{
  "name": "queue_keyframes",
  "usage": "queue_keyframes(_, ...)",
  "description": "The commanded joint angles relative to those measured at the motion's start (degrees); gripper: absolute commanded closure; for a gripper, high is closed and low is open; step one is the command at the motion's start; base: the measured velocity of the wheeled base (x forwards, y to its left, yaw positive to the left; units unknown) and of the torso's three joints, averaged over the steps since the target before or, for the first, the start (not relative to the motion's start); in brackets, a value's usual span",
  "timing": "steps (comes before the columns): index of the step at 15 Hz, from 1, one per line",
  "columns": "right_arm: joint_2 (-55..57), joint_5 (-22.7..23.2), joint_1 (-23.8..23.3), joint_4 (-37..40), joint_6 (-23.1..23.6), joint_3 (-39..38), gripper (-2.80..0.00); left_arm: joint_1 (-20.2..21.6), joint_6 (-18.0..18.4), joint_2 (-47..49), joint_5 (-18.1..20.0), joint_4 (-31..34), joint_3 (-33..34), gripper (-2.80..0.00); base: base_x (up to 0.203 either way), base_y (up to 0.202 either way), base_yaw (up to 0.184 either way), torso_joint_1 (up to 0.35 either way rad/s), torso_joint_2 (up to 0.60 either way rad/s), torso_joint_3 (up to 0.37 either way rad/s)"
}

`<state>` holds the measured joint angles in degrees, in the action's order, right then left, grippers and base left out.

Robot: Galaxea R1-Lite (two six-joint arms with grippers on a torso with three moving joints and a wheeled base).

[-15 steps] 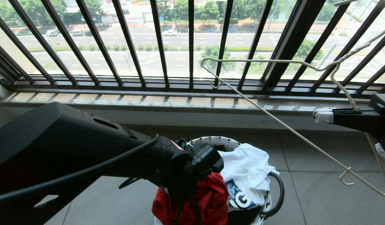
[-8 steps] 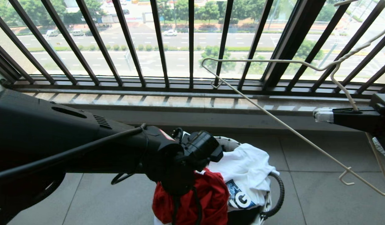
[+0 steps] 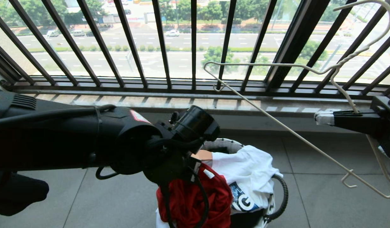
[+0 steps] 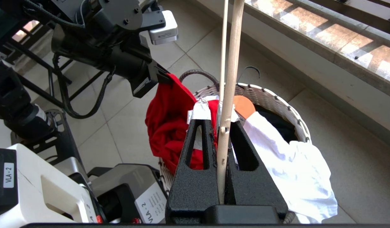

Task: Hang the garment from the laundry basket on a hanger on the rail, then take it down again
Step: Pick up clothes from the basket

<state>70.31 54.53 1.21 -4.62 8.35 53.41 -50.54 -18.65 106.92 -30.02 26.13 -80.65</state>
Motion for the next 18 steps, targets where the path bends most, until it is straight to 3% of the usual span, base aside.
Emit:
queue_keyframes(1,0.5,0.3,0.0,0.0,0.0,0.2,0.0,0.0,-0.2,-1.2,0.0,-0.8,-0.3,0.0,0.0,0.0,0.0,0.0,0.0,0.0)
queue_keyframes(8,0.7,0.3,-0.1,0.0,0.1,0.3,0.0,0.0,-0.2,-1.1,0.0,-4.0,-0.1,0.0,0.0,0.0,0.0,0.001,0.0,0.018)
queue_keyframes(18,1.7,0.3,-0.1,0.0,0.1,0.4,0.0,3.4,0.1,-0.9,0.0,-4.2,-1.9,0.0,0.0,0.0,0.0,0.002,0.0,0.193)
